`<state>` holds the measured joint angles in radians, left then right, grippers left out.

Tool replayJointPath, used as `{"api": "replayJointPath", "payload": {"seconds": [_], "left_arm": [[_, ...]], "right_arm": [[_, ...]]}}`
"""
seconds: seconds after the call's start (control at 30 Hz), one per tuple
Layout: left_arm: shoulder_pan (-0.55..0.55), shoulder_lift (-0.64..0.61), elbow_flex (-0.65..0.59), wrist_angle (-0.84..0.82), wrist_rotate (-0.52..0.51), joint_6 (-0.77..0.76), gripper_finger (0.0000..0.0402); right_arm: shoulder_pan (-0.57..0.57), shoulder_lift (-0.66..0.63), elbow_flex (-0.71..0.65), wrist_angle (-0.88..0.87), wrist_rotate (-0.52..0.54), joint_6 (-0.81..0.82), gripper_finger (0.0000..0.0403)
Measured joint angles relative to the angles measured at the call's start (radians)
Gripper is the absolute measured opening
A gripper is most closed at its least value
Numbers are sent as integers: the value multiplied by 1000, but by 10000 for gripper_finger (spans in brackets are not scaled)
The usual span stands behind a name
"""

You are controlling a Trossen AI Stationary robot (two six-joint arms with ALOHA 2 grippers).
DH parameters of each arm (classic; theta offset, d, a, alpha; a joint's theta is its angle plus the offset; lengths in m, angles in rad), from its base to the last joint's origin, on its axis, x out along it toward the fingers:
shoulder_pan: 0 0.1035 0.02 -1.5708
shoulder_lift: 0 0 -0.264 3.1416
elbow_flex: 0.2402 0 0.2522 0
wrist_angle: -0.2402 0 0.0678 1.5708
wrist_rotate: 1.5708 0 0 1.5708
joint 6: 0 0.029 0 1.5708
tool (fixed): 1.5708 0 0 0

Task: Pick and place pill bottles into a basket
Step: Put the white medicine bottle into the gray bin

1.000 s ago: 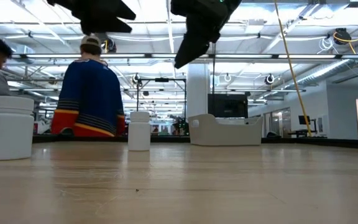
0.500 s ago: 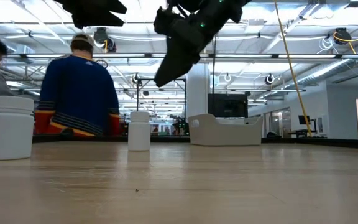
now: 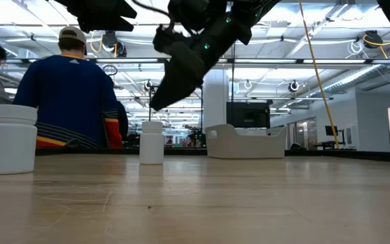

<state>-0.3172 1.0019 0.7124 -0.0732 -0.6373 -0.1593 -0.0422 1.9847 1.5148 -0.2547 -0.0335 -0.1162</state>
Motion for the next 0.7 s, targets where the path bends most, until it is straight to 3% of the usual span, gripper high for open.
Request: {"api": "replayJointPath", "payload": {"seconds": [0.17,0.7], "left_arm": [[0,0,0,-7,1,-8,257],[0,0,-9,2,8,-11,258]], "right_arm": [[-9,-1,1,38,-75,28,282],[-11,58,-2,65,-68,40,279]]}}
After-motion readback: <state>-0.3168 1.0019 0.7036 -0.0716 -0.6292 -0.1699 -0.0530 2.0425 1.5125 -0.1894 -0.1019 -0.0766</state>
